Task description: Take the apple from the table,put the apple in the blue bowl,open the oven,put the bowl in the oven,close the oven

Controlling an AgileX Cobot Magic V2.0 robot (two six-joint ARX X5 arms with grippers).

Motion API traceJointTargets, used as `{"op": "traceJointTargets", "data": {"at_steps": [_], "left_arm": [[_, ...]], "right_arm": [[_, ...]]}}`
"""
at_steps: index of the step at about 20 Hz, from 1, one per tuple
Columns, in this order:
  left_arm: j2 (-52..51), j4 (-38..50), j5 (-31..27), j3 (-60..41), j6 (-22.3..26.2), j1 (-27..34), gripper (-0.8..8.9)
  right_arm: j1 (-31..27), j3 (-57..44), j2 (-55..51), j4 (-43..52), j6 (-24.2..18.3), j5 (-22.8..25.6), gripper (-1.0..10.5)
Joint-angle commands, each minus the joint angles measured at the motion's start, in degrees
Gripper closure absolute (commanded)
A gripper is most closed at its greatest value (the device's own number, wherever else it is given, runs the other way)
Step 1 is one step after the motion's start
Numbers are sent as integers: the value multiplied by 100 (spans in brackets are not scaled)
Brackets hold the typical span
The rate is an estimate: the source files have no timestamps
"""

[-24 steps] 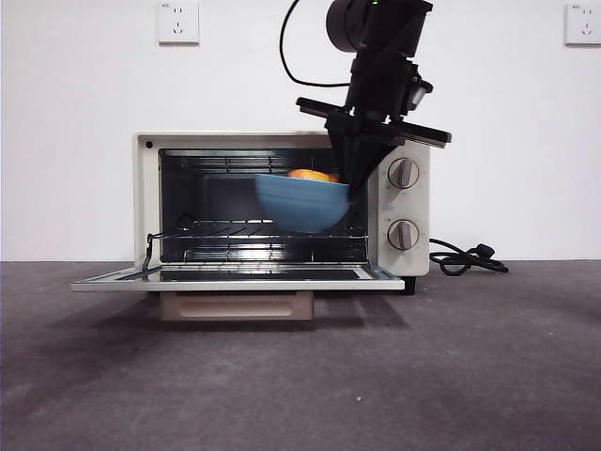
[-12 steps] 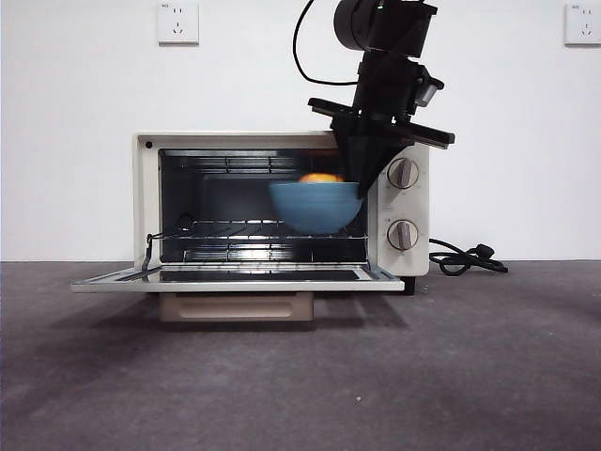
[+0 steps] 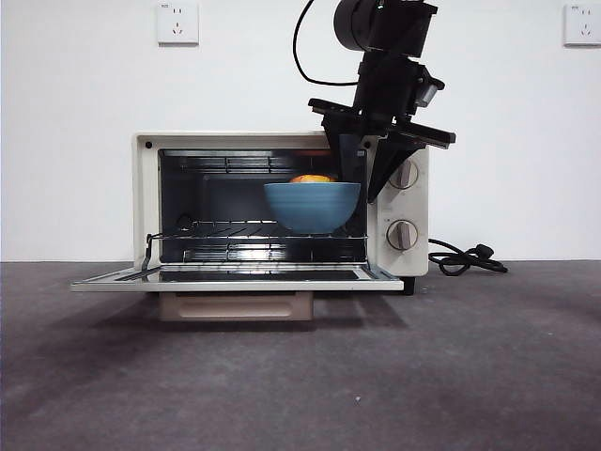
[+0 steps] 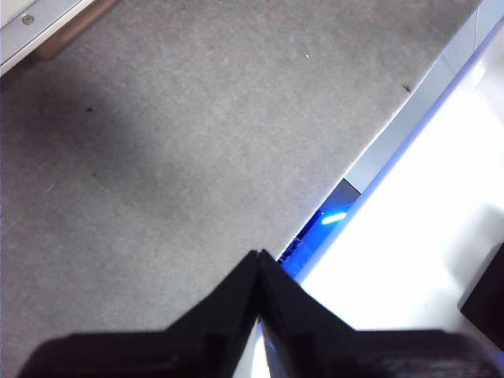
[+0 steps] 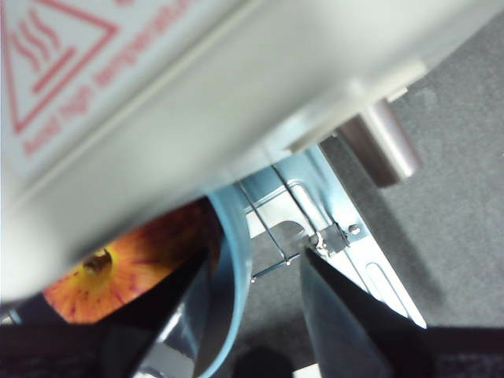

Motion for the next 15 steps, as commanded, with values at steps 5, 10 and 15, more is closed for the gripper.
{"op": "traceJointTargets", "data": {"at_steps": [5,10,15], "left_arm": [[-11,0,20,-57,70,-22,819],[-11,0,20,-57,72,-22,819],[-11,4,20,-57,76,-22,819]], "right_arm": [[136,28,-7,37,-247,343,756],[151,28,-203,44,-450,476,756],[151,28,-474,260,-616,511,756]]}}
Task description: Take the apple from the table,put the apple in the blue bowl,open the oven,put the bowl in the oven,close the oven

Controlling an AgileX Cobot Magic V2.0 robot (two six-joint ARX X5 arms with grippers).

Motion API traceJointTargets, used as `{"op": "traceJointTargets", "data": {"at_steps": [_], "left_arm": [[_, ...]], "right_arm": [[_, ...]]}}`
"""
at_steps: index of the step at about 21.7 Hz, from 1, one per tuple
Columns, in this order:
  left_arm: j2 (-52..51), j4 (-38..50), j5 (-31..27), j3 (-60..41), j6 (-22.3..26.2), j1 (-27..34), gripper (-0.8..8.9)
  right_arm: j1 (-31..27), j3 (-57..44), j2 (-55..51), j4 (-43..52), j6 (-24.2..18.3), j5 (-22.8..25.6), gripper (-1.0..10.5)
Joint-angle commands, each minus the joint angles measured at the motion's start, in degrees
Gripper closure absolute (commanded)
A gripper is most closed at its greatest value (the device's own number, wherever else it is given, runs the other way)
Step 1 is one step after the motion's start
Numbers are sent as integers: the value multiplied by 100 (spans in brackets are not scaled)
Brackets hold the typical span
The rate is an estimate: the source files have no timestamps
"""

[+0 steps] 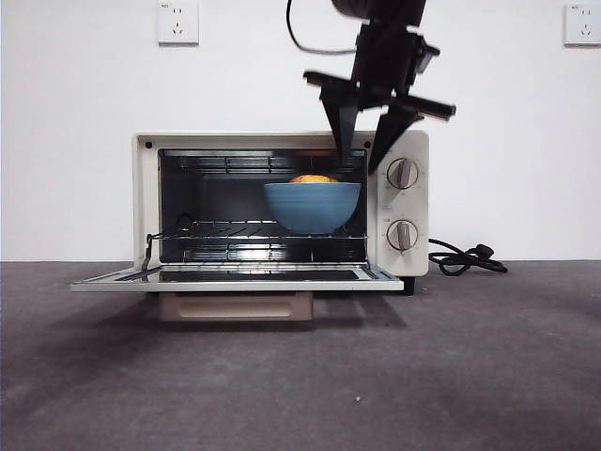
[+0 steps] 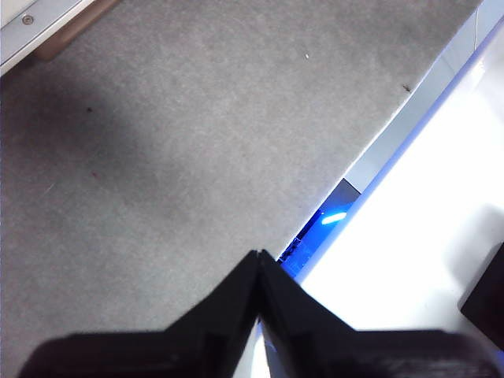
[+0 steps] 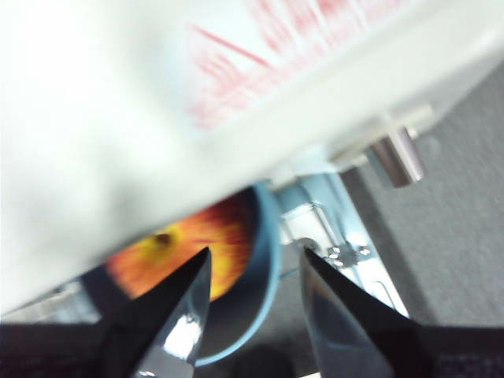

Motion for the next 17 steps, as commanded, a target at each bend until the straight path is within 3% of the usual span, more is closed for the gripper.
{"op": "traceJointTargets", "data": {"at_steps": [1,7,14,17], "left_arm": [[-11,7,17,-55,87,-22,819],[-9,175,-31,-55,87,-13,819],[4,857,-22,-55,-87,192,819],[59,1097,-20,-55,-275,369,819]], "right_arm": [[9,28,-118,61,-192,42,756],[13,28,-551,57,-960,-2,756],[96,28,-1416,-474,-2623,219,757],[129,28,-1805,-822,-3136,385,757]]}}
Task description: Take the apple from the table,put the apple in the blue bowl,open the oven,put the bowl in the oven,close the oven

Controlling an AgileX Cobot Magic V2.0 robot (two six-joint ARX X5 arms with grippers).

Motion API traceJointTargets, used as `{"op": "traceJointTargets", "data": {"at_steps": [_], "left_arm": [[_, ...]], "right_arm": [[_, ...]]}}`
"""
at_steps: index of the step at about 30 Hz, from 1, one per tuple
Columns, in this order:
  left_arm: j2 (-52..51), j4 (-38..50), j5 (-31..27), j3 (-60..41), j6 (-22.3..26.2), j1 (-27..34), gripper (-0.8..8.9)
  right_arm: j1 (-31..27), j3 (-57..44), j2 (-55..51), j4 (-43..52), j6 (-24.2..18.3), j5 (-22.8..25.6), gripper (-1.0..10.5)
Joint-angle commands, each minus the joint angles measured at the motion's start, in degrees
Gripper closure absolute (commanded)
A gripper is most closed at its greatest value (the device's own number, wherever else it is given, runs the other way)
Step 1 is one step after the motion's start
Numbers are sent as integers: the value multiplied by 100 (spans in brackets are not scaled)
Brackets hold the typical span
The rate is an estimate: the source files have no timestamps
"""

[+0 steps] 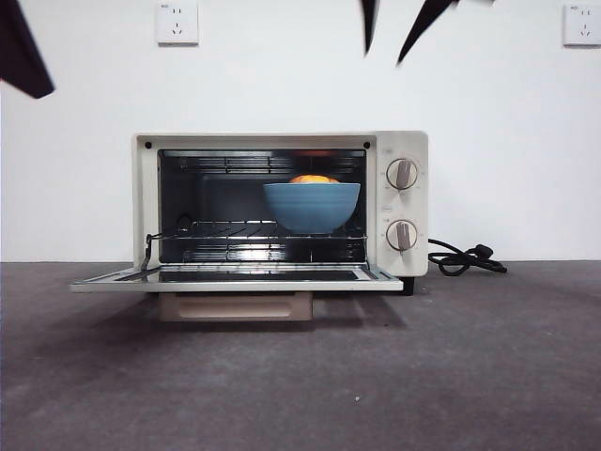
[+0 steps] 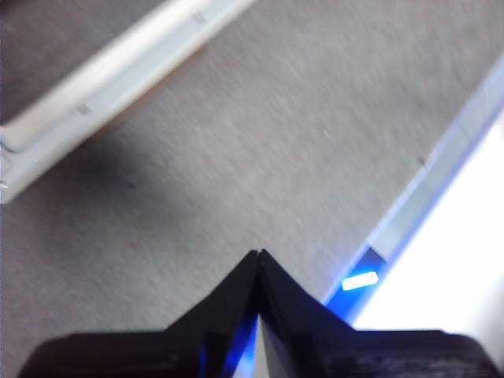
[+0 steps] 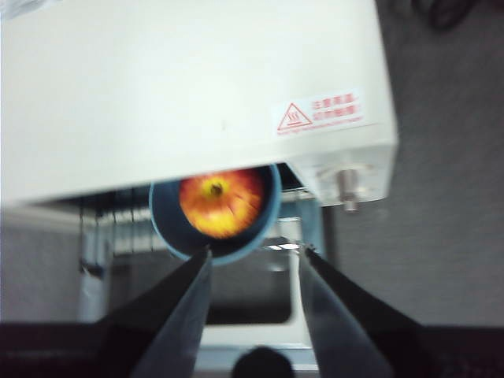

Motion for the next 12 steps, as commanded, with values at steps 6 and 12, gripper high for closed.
{"op": "traceJointTargets", "data": {"at_steps": [6,12], "left_arm": [[269,260,42,-57,-450,435,819],[542,297,46,-57,-656,695,819]], "right_arm": [[109,15,-859,-682,-1985,94,761],[251,-24,-1362,-1224,-2830,17,881]]}}
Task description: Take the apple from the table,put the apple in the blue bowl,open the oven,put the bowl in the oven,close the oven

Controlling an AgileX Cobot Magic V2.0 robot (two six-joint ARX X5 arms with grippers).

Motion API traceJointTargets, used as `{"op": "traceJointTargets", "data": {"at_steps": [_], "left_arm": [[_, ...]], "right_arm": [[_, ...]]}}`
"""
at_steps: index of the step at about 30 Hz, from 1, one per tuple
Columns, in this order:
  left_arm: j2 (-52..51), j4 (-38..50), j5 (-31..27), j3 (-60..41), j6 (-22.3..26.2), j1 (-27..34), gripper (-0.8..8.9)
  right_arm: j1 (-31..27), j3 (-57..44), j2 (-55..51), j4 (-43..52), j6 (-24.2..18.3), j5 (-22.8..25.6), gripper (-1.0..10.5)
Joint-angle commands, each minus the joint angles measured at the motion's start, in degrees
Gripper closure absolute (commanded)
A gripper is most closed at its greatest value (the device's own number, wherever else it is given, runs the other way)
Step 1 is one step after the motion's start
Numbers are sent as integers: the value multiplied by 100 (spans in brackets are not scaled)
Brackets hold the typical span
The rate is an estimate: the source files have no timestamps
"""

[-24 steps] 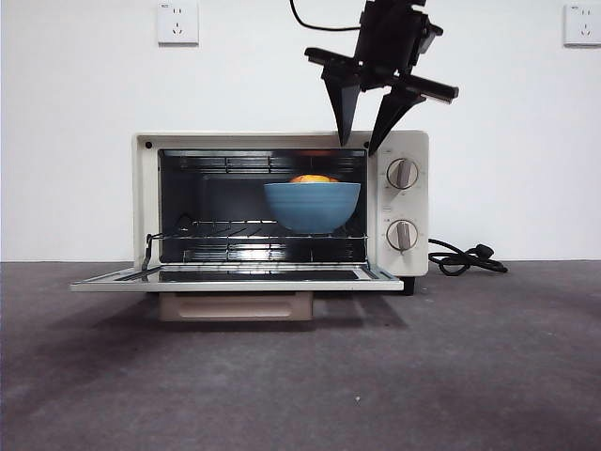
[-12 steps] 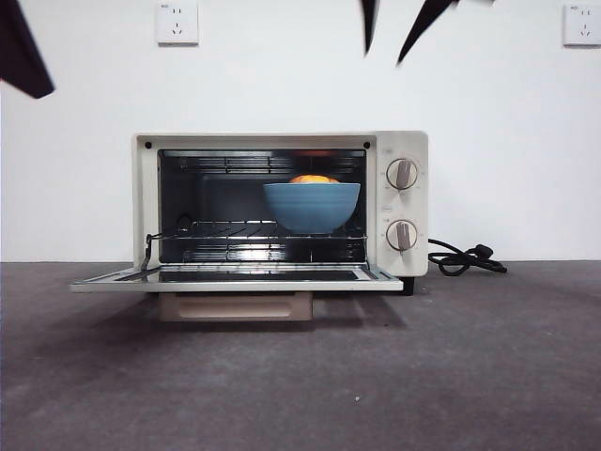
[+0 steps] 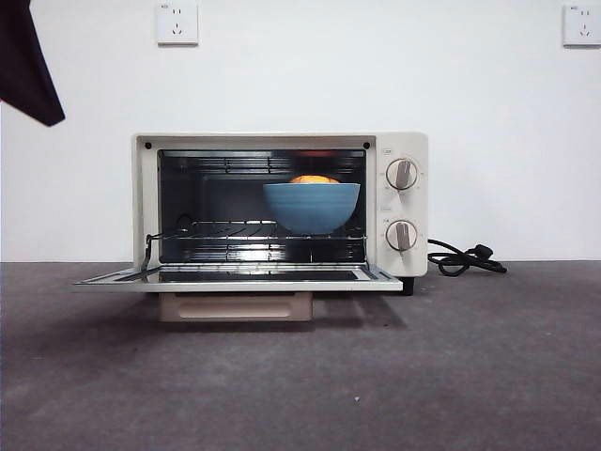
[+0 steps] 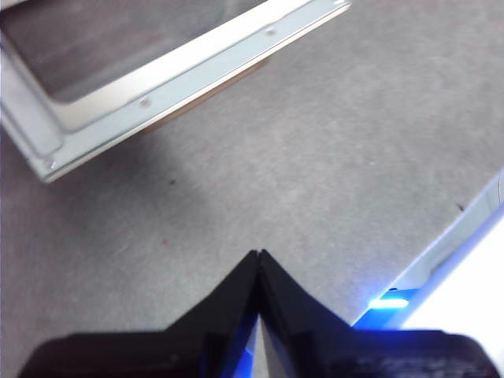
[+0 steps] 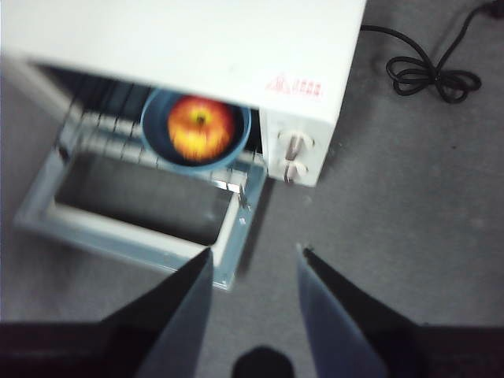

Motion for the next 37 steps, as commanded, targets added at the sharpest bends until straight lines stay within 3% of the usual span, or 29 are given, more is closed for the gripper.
{"op": "traceJointTargets", "data": {"at_steps": [1,10,16,21,24,33,37], "left_arm": [[138,85,46,-57,-260,122,819],[638,640,1235,-57,-942,649,820],[1143,1121,1963,-68,-1292,1010,821],[1523,1591,2214,-317,-1591,1392,822],[1631,2020,2717,-616,-1847,1657,822],[1666,3333,2804,-1687,-2826,2181,822],[1676,3307,2310,-1840,-2938,2389,822]], "right_arm": [[101,-50,-184,-129,-568,-131,938],[553,-828,-1082,-55,-789,-387,959],[664,-2640,-2218,1178,-876,-761,959],[662,-4271,-3171,1967,-573,-866,959],[660,-4905,-3580,2127,-367,-881,959],[660,-5375,-4089,2411,-114,-1019,959],[660,-5375,-4153,2411,-107,-1051,959]]}}
